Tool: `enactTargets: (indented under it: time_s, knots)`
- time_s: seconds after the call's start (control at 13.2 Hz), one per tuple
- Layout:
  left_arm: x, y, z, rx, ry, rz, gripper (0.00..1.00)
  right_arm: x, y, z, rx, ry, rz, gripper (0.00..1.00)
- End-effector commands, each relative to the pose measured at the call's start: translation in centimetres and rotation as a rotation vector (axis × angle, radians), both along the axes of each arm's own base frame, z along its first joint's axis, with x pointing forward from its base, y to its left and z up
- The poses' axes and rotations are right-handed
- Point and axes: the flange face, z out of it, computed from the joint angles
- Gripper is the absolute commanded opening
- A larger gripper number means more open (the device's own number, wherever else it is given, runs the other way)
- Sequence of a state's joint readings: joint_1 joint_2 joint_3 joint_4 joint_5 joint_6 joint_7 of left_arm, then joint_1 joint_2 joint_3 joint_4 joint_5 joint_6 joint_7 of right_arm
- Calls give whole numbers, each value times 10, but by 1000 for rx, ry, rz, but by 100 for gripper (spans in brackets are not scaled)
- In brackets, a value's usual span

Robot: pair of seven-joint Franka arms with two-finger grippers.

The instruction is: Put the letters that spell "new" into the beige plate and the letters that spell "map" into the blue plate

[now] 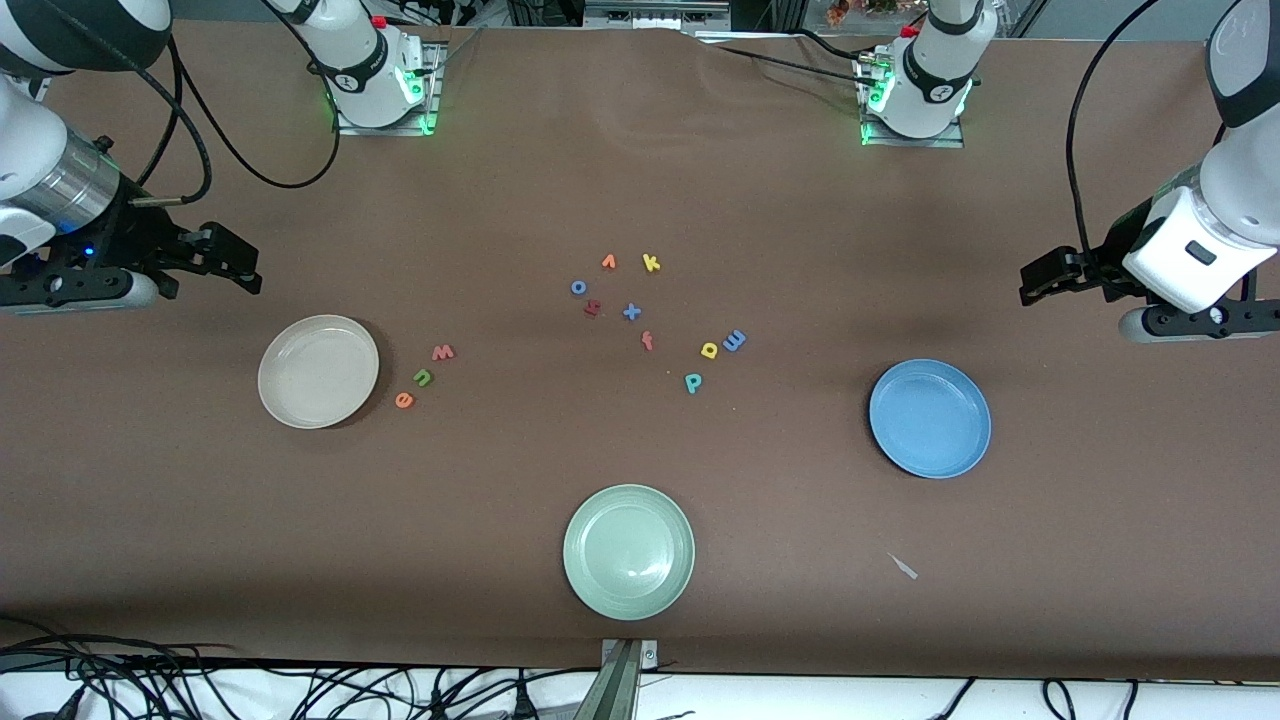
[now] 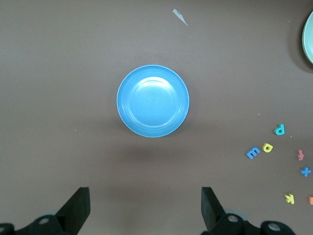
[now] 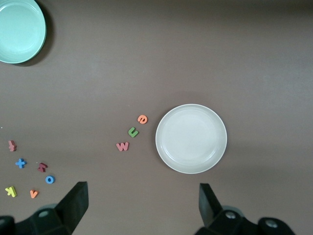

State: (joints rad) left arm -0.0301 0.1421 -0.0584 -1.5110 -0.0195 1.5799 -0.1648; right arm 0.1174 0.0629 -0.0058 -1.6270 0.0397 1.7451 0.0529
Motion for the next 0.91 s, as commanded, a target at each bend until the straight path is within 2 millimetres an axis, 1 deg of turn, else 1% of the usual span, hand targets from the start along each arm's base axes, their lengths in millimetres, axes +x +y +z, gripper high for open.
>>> enactTargets:
  time_s: [0.0,0.23,0.38,0.61,0.68,0.76,0.83]
  knots:
    - [4,-3,5,-16,-9,3,100,2,-2,6,15,-8,-6,100]
    - [4,-3,5,-16,-9,3,100,2,-2,6,15,-8,-6,100]
    - [5,4,4,-21,-7,8,100,2,-1,6,15,-8,-5,100]
    - [5,-7,1,-19,-4,-1,100,1,-2,6,15,-6,-5,100]
    - [8,-8,-7,-19,10,-1,100,2,-2,6,15,-8,-5,100]
    - [9,-7,-5,-18,5,-1,100,2,-2,6,15,-8,-5,100]
    - [10,-3,-2,-20,-1,4,100,2,-2,6,15,-8,-5,100]
